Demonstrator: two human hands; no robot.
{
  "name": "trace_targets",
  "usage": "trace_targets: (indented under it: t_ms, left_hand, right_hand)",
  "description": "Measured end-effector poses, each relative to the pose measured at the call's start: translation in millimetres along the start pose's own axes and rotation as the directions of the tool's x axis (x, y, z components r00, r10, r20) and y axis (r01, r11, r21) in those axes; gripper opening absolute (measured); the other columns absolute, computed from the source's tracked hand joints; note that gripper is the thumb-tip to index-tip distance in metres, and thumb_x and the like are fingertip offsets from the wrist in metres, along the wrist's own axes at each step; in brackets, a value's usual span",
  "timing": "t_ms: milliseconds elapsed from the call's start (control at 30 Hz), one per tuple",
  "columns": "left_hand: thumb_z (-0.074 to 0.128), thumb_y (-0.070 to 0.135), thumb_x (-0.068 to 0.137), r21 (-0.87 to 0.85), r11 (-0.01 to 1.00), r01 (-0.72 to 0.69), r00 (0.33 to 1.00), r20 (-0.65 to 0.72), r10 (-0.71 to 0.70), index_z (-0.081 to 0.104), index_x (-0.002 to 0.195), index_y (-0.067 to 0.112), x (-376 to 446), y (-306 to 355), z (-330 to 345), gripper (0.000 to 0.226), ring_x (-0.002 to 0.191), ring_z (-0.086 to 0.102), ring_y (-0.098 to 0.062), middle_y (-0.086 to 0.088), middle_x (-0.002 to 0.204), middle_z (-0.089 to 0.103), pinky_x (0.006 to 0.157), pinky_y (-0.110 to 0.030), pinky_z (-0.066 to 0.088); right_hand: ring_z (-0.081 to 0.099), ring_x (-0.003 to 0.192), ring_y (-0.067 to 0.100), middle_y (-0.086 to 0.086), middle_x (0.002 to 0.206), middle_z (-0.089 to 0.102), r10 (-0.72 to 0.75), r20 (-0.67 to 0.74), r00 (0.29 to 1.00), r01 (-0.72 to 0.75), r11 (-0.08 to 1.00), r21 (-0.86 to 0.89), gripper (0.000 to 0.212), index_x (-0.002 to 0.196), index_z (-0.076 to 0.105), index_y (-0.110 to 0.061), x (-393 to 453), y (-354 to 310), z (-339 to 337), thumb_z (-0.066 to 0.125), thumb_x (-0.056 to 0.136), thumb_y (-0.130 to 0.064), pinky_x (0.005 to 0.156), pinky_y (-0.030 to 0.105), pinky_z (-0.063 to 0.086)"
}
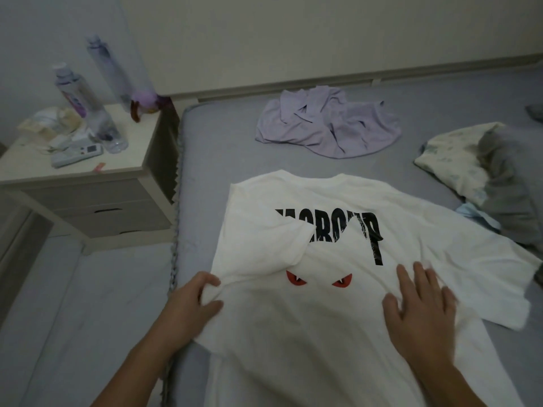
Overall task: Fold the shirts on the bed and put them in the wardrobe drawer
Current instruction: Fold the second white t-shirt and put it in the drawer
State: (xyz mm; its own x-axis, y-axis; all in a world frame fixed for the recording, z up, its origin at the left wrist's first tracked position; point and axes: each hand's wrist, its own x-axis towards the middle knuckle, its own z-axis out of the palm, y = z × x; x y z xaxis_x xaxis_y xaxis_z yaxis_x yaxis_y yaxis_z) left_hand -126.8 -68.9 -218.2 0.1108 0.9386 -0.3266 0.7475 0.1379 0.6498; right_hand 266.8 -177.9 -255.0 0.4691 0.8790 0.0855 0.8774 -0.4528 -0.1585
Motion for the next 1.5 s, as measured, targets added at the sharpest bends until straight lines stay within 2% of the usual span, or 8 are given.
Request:
trace_targets:
  t_ms: [267, 533, 667, 767, 967, 1067, 1267, 1500]
  left_hand:
    - [0.075, 0.025, 0.078, -0.759, 0.626, -0.181, 0.982, -0.100, 0.162, 0.062, 0.115, 0.032, -31.9, 54.3, 1.7, 0.040, 0.067, 0.065, -0.009, 0.002, 0.079, 0.068, 0.055, -0.017, 0.049]
    - [0.077, 0.024, 0.079, -0.151, 0.981, 0.119, 0.993, 0.038, -0.114, 0.059, 0.105, 0.035, -95.0, 11.5, 27.3, 0.033, 0.067, 0.060, 0.004, 0.007, 0.079, 0.067, 0.062, -0.013, 0.046]
    - [0.073, 0.002, 0.076, -0.262, 0.957, 0.123, 0.957, -0.224, -0.184, 0.064, 0.073, 0.019, -119.2, -6.5, 35.6, 0.019, 0.050, 0.049, -0.005, -0.004, 0.058, 0.060, 0.055, -0.020, 0.041]
    - [0.069, -0.005, 0.075, -0.461, 0.886, 0.047, 0.934, -0.293, -0.202, 0.060, 0.071, 0.006, -129.5, -7.0, 36.3, 0.014, 0.046, 0.044, -0.002, -0.003, 0.056, 0.055, 0.046, -0.016, 0.035]
    - [0.086, 0.023, 0.071, -0.370, 0.903, 0.220, 0.971, -0.004, -0.238, 0.048, 0.135, 0.021, -152.0, -7.4, 38.5, 0.074, 0.108, 0.062, -0.018, -0.005, 0.125, 0.061, 0.085, -0.023, 0.048]
    - [0.070, 0.047, 0.062, -0.166, 0.945, 0.283, 0.958, 0.090, -0.271, 0.031, 0.148, 0.035, -164.3, -6.1, 36.1, 0.095, 0.133, 0.047, -0.022, 0.001, 0.146, 0.046, 0.105, -0.029, 0.038]
    - [0.071, 0.007, 0.071, -0.342, 0.925, 0.165, 0.956, -0.177, -0.236, 0.070, 0.116, 0.021, -181.5, -9.8, 30.8, 0.048, 0.062, 0.064, -0.012, -0.005, 0.069, 0.069, 0.060, -0.017, 0.045]
    - [0.061, 0.037, 0.073, 0.148, 0.949, 0.278, 0.958, -0.111, -0.264, 0.050, 0.114, 0.037, -226.8, -19.8, 47.6, 0.042, 0.112, 0.055, -0.018, -0.004, 0.141, 0.039, 0.086, -0.026, 0.048]
  right_hand:
    - [0.019, 0.149, 0.027, 0.010, 0.159, 0.032, 0.001, -0.020, 1.000, 0.000, 1.000, 0.024, 0.066, 0.148, 0.042, -0.018, -0.9, -2.9, -2.0, 0.031, 0.089, -0.044, 0.120, 0.047, 0.010]
    - [0.014, 0.149, 0.032, 0.014, 0.160, 0.027, 0.049, 0.037, 0.998, -0.049, 0.999, 0.002, 0.063, 0.150, 0.039, -0.015, -2.0, -14.8, -13.9, 0.040, 0.090, -0.036, 0.121, 0.050, 0.004]
    - [0.054, 0.113, 0.029, 0.006, 0.120, 0.061, -0.031, -0.031, 0.999, 0.038, 0.962, 0.271, 0.050, 0.125, 0.059, -0.018, -6.1, -82.8, -26.9, 0.058, 0.076, -0.019, 0.095, 0.043, 0.038]
    - [0.065, 0.080, 0.015, -0.009, 0.076, 0.066, -0.075, 0.269, 0.960, -0.114, 0.773, 0.625, 0.051, 0.133, 0.051, -0.029, -12.4, -159.6, -31.7, 0.059, 0.083, -0.040, 0.076, 0.033, 0.049]
    - [0.062, 0.044, 0.017, 0.000, 0.058, 0.070, -0.077, 0.499, 0.863, -0.307, 0.703, 0.641, 0.027, 0.109, 0.059, -0.020, 16.7, -214.9, -26.0, 0.058, 0.084, -0.030, 0.064, 0.032, 0.055]
    - [0.066, 0.050, 0.021, 0.001, 0.052, 0.066, -0.022, 0.410, 0.912, -0.301, 0.641, 0.706, 0.011, 0.074, 0.056, -0.015, 37.4, -210.1, -36.1, 0.055, 0.079, -0.024, 0.063, 0.038, 0.057]
    - [0.062, 0.070, 0.024, 0.004, 0.074, 0.068, 0.144, 0.295, 0.945, -0.311, 0.679, 0.665, 0.010, 0.081, 0.065, -0.016, 51.5, -161.9, -39.3, 0.057, 0.075, -0.019, 0.062, 0.031, 0.048]
    - [0.058, 0.112, 0.030, 0.013, 0.130, 0.056, 0.234, 0.317, 0.919, -0.393, 0.611, 0.688, 0.050, 0.135, 0.050, -0.010, 36.9, -165.4, -32.3, 0.058, 0.086, -0.018, 0.097, 0.039, 0.048]
